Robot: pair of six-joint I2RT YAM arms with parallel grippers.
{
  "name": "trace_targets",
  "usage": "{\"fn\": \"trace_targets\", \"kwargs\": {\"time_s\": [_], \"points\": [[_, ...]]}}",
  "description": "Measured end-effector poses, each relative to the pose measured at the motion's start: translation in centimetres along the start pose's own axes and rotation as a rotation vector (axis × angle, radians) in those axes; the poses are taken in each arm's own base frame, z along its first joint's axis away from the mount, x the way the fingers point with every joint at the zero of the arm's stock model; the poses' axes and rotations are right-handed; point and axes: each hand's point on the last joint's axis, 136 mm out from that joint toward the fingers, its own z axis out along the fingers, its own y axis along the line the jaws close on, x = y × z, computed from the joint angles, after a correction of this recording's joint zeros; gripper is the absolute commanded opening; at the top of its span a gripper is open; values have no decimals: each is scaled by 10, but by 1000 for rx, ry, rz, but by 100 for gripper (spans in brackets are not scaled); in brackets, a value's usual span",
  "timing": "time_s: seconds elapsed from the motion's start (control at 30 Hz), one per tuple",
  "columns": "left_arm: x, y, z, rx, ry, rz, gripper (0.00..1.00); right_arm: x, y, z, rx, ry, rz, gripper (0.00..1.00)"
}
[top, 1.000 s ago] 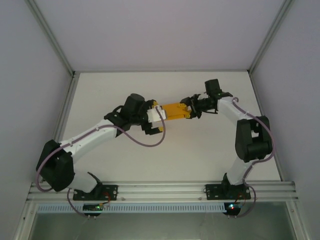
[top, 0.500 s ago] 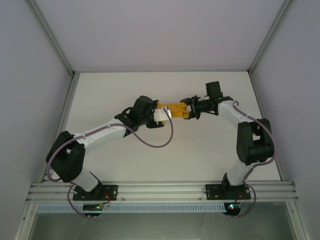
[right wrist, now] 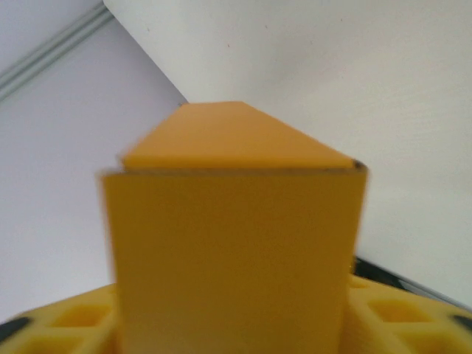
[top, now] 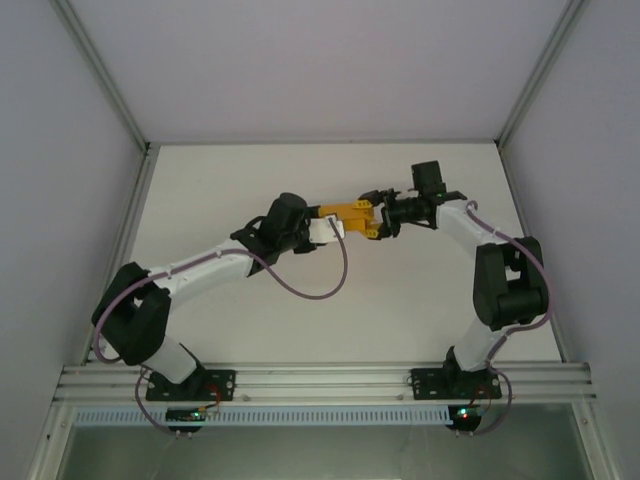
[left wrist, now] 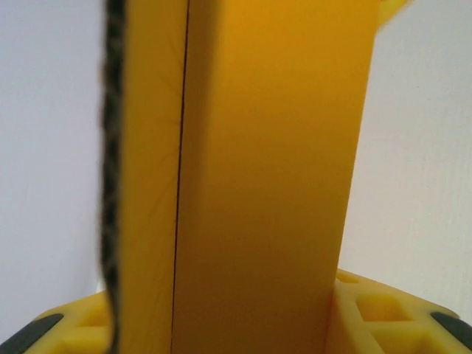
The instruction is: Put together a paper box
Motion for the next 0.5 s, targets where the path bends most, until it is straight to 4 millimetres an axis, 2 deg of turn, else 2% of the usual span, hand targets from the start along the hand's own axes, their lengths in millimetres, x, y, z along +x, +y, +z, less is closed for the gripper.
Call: {"fn": "trace_targets", "kwargs": {"time_s": [0.07,0.17,0.3,0.37,0.43,0.5], "points": [[2,1,0,0,5,-3,34,-2,0,-2,0,-7,-16,99],[10,-2,-3,48,24,-15,34,-20,3,-22,-11,-106,-91,99],[19,-2,-12,199,61,-52,35,-59,13,-84,43,-416,-324,99],[20,1,-13,282,79,-64,35,-71,20,-115,116,-572,-483,99],[27,-2,-11,357,106,-81,35,-71,28,-135,198,-688,-649,99],[37,-15,-8,457,143,-106,35,-66,35,-148,270,-771,-804,99]]}}
